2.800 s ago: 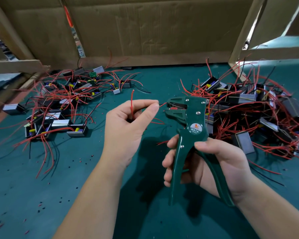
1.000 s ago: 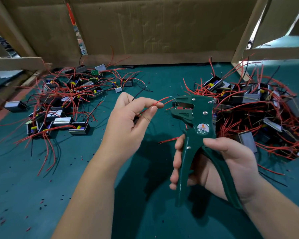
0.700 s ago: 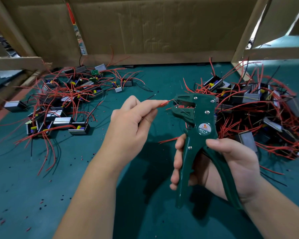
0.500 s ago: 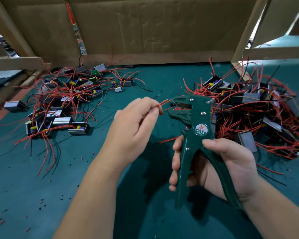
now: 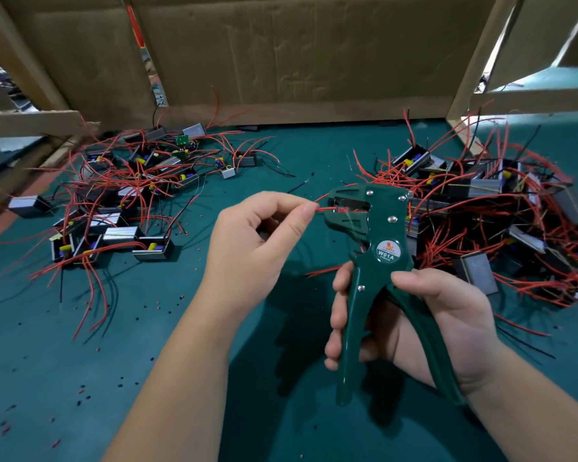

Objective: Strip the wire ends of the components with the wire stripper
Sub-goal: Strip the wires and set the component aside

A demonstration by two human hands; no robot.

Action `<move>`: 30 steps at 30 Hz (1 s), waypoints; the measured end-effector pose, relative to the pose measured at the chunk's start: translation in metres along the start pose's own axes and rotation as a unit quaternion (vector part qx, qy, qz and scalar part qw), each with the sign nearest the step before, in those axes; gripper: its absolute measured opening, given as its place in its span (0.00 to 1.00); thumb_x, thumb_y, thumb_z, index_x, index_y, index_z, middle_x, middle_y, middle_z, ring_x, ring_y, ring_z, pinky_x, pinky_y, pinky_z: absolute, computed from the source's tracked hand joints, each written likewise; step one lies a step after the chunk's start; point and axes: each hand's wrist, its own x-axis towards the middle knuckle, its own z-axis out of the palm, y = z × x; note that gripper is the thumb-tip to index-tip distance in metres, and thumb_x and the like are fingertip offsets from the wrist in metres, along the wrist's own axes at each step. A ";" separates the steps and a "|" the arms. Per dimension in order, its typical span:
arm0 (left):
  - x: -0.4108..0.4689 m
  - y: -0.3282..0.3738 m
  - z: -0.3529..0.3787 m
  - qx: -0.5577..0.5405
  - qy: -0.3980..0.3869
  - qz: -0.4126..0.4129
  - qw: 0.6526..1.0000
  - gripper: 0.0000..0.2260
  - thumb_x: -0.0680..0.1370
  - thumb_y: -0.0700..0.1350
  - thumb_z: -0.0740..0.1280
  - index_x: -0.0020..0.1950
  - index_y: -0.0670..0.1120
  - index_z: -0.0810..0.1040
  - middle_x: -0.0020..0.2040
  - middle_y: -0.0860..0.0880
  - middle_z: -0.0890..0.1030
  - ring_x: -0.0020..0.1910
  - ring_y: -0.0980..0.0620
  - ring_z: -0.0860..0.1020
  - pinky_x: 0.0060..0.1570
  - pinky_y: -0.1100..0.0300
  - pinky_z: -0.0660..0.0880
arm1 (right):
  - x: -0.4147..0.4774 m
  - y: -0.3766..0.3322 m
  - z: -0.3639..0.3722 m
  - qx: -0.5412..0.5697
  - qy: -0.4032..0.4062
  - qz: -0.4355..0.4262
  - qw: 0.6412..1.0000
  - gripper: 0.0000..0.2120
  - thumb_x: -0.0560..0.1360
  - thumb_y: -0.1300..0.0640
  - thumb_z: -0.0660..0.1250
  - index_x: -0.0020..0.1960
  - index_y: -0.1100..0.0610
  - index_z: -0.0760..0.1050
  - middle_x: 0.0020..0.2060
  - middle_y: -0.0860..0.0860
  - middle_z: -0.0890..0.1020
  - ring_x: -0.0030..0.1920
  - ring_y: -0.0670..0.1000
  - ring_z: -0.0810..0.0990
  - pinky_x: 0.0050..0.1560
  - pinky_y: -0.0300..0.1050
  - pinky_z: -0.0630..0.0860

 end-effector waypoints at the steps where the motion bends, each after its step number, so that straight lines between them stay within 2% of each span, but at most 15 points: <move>1: 0.000 -0.001 0.000 0.001 0.011 0.004 1.000 0.04 0.75 0.45 0.69 0.42 0.53 0.81 0.31 0.57 0.77 0.30 0.62 0.70 0.33 0.70 0.66 | -0.001 -0.001 0.000 0.003 -0.007 -0.004 1.000 0.23 0.62 0.50 0.75 0.51 0.63 0.79 0.41 0.64 0.80 0.40 0.65 0.81 0.45 0.60 0.78; 5: 0.002 -0.002 -0.002 0.017 0.031 0.016 0.999 0.05 0.74 0.46 0.71 0.41 0.57 0.81 0.35 0.40 0.78 0.33 0.56 0.70 0.35 0.63 0.67 | -0.003 -0.002 0.000 -0.004 -0.014 -0.001 1.000 0.22 0.63 0.50 0.75 0.51 0.63 0.78 0.41 0.64 0.80 0.40 0.65 0.81 0.45 0.60 0.78; 7: 0.002 -0.002 -0.002 0.018 0.032 0.020 0.999 0.05 0.74 0.46 0.71 0.41 0.57 0.81 0.35 0.38 0.76 0.32 0.55 0.69 0.35 0.62 0.67 | -0.004 -0.003 0.000 -0.012 -0.020 0.004 1.000 0.22 0.64 0.49 0.74 0.51 0.62 0.78 0.41 0.64 0.80 0.41 0.65 0.81 0.46 0.61 0.78; 14: 0.002 -0.001 0.000 0.014 0.000 0.021 1.000 0.05 0.74 0.46 0.70 0.41 0.57 0.80 0.31 0.53 0.71 0.31 0.58 0.67 0.33 0.64 0.64 | -0.004 -0.003 -0.002 -0.027 -0.003 0.008 1.000 0.22 0.63 0.49 0.75 0.50 0.62 0.78 0.40 0.64 0.80 0.40 0.65 0.81 0.46 0.62 0.78; 19: 0.002 0.000 -0.002 0.037 -0.005 0.034 0.999 0.06 0.74 0.45 0.70 0.41 0.57 0.80 0.31 0.53 0.70 0.30 0.60 0.66 0.34 0.68 0.64 | -0.003 -0.001 -0.002 -0.050 0.025 0.009 0.998 0.22 0.63 0.47 0.76 0.47 0.62 0.78 0.38 0.64 0.79 0.38 0.65 0.81 0.42 0.60 0.78; 23: 0.001 0.000 -0.004 0.066 -0.013 0.039 0.997 0.06 0.73 0.45 0.70 0.41 0.58 0.79 0.31 0.46 0.71 0.31 0.60 0.67 0.34 0.69 0.63 | -0.002 0.000 -0.001 -0.083 0.071 0.014 0.994 0.24 0.62 0.42 0.77 0.44 0.61 0.78 0.35 0.63 0.78 0.34 0.63 0.80 0.38 0.58 0.78; 27: 0.002 -0.003 -0.006 0.104 -0.020 0.043 0.993 0.07 0.73 0.44 0.72 0.41 0.57 0.80 0.32 0.48 0.72 0.31 0.59 0.68 0.34 0.69 0.64 | -0.002 0.003 0.000 -0.098 0.109 0.018 0.989 0.24 0.61 0.40 0.77 0.40 0.61 0.77 0.32 0.63 0.77 0.30 0.61 0.79 0.34 0.55 0.78; 30: 0.002 -0.007 -0.007 0.147 -0.026 0.037 0.988 0.02 0.75 0.51 0.68 0.43 0.57 0.79 0.33 0.52 0.75 0.34 0.58 0.71 0.36 0.70 0.65 | -0.001 0.006 0.003 -0.108 0.147 0.024 0.983 0.22 0.64 0.39 0.71 0.37 0.59 0.76 0.30 0.62 0.76 0.27 0.60 0.78 0.31 0.53 0.77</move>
